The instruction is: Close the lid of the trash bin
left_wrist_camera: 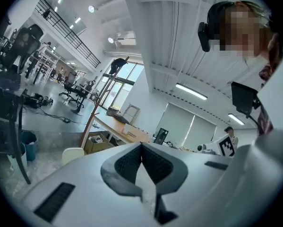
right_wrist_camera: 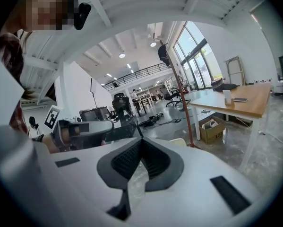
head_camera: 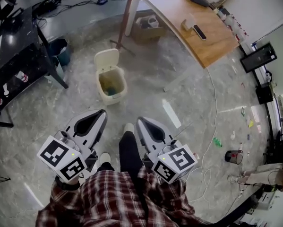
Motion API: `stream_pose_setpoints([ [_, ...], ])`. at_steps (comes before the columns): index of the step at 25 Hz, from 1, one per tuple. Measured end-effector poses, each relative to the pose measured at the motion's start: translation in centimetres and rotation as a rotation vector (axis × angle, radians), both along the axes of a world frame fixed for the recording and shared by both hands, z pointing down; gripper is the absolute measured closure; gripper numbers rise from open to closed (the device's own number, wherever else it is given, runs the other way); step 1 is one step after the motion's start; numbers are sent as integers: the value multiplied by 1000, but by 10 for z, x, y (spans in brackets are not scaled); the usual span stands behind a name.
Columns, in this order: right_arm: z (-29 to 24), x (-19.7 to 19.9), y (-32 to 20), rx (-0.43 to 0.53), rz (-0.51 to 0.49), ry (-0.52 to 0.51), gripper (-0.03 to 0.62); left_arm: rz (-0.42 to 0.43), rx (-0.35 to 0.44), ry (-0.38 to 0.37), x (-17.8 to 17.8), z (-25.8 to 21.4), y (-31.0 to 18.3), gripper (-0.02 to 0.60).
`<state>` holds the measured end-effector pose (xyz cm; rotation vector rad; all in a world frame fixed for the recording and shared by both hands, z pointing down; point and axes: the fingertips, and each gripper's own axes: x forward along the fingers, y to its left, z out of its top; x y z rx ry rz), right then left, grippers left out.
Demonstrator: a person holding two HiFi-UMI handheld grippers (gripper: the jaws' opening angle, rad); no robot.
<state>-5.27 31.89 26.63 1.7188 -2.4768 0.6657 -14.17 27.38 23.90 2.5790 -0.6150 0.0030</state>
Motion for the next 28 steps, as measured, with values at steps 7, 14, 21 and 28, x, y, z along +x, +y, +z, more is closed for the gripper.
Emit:
stream_pose_setpoints([
  [7,-33,64,-96,49,-90,13,582,-122,44,15,50,-29,-96,571],
  [14,-28,104,-156,46,-183,-4,582,-259,52,1,70,-28,-148,571],
  [21,7,89,-195,-46,-268,-49,582,-347,-24,-37,53,0,-174,571],
  [28,11,60,-274,-63,-283,-34,582,-341,-46,-36,32,12,-251,571],
])
